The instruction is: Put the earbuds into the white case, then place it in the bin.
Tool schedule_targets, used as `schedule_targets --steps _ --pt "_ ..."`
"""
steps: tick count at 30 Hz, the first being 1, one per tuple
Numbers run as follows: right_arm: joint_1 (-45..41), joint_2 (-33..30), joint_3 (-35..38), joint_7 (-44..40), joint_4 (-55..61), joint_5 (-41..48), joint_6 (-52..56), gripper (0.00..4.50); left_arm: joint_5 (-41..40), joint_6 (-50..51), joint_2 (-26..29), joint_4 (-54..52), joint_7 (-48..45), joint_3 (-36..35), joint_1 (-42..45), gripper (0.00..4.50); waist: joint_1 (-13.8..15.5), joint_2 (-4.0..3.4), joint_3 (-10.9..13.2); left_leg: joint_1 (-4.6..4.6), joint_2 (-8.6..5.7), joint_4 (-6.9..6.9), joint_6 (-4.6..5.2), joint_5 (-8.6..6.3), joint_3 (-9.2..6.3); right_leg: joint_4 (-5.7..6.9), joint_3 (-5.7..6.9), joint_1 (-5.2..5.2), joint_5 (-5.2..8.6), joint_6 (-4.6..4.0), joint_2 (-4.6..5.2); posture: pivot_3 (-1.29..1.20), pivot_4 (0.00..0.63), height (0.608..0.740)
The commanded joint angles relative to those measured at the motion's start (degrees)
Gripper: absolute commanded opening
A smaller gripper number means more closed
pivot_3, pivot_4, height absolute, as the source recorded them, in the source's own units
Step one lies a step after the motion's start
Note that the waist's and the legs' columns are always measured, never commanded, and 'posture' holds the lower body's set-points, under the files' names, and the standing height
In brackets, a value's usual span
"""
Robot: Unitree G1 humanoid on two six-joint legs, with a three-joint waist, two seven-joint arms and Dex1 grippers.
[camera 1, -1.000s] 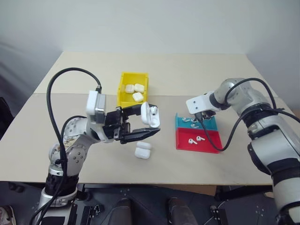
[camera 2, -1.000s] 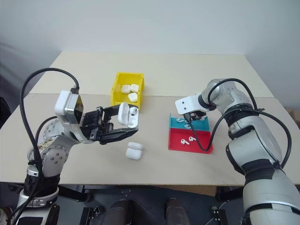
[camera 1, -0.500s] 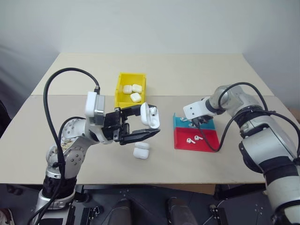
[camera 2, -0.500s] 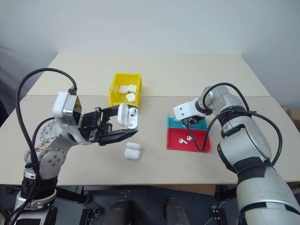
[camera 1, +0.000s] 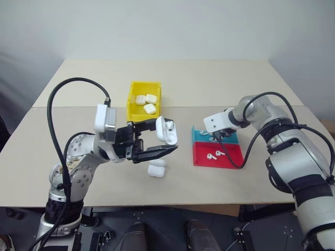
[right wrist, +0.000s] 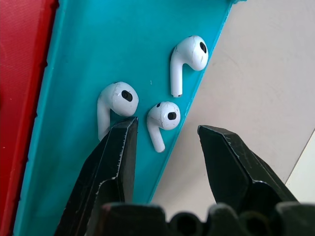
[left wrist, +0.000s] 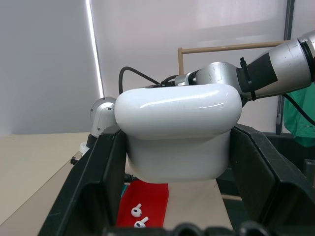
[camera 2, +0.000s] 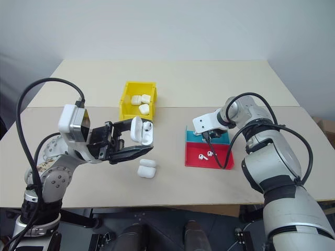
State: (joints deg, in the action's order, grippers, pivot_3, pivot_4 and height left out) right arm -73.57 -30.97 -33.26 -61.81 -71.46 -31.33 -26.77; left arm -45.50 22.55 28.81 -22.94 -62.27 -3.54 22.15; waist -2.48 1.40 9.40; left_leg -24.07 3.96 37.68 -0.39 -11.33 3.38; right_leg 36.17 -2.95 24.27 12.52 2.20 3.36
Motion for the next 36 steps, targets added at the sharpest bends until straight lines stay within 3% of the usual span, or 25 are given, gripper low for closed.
schedule_targets --steps 1,13,16,20,28,32,35,36 --pt "-0.2 0.2 1.0 -0.2 -0.3 0.1 -0.1 2.45 -1.4 -0.6 0.4 -1.9 0.1 -1.1 0.3 2.81 0.0 0.00 0.0 0.00 0.00 0.00 0.00 0.00 0.00 0.00 0.00 0.00 0.00 0.00 0.00 0.00 0.150 0.740" --pt "0.2 0.4 1.0 0.0 -0.3 -0.4 -0.4 2.45 -1.3 -0.7 0.6 -1.8 0.0 -1.1 0.3 2.81 0.0 0.00 0.0 0.00 0.00 0.00 0.00 0.00 0.00 0.00 0.00 0.00 0.00 0.00 0.00 0.00 0.150 0.740" --pt "0.4 0.4 1.0 -0.4 -0.3 -0.4 -0.4 1.88 -1.3 -0.7 0.7 -1.8 0.0 -1.1 0.3 2.81 0.0 0.00 0.0 0.00 0.00 0.00 0.00 0.00 0.00 0.01 0.00 0.00 0.00 0.00 0.00 0.00 0.150 0.740" --pt "0.6 0.4 1.2 -0.8 -0.2 -0.2 -0.4 0.70 -1.4 -0.7 0.7 -2.0 0.0 -1.2 0.3 2.81 0.0 0.00 0.0 0.01 0.00 0.00 0.00 0.00 0.00 0.01 0.00 0.00 0.00 0.00 0.00 0.00 0.150 0.740" --pt "0.5 -0.2 3.2 -0.8 0.3 1.5 1.0 0.70 -1.5 -0.7 0.8 -2.0 0.0 -1.1 0.3 2.81 0.0 0.00 0.0 0.00 0.00 0.00 0.00 0.00 0.00 0.01 0.00 0.00 0.00 0.00 0.00 0.00 0.150 0.740" --pt "0.4 -3.2 7.6 -0.4 4.2 4.8 2.0 0.70 -1.7 -0.6 0.4 -0.8 -0.7 -0.6 1.4 2.81 0.1 -0.01 0.0 -0.01 0.00 0.00 0.00 0.00 0.00 0.00 0.00 0.01 0.00 0.00 0.00 0.00 0.150 0.740" --pt "3.7 -5.8 13.6 -7.6 13.4 12.7 6.1 0.70 -1.9 -0.4 0.2 0.1 -1.2 -0.3 2.1 2.81 0.3 -0.02 0.0 -0.07 -0.01 0.00 0.00 0.00 -0.01 -0.05 0.01 0.03 0.00 0.01 0.01 0.00 0.150 0.740" --pt "7.1 -7.7 16.2 -11.1 21.1 16.9 9.8 0.70 -2.0 -0.4 0.0 0.4 -1.5 0.0 2.4 2.81 0.4 -0.02 0.0 -0.08 -0.01 0.00 0.00 0.00 -0.01 -0.07 0.01 0.02 0.00 0.01 0.02 0.00 0.150 0.740"
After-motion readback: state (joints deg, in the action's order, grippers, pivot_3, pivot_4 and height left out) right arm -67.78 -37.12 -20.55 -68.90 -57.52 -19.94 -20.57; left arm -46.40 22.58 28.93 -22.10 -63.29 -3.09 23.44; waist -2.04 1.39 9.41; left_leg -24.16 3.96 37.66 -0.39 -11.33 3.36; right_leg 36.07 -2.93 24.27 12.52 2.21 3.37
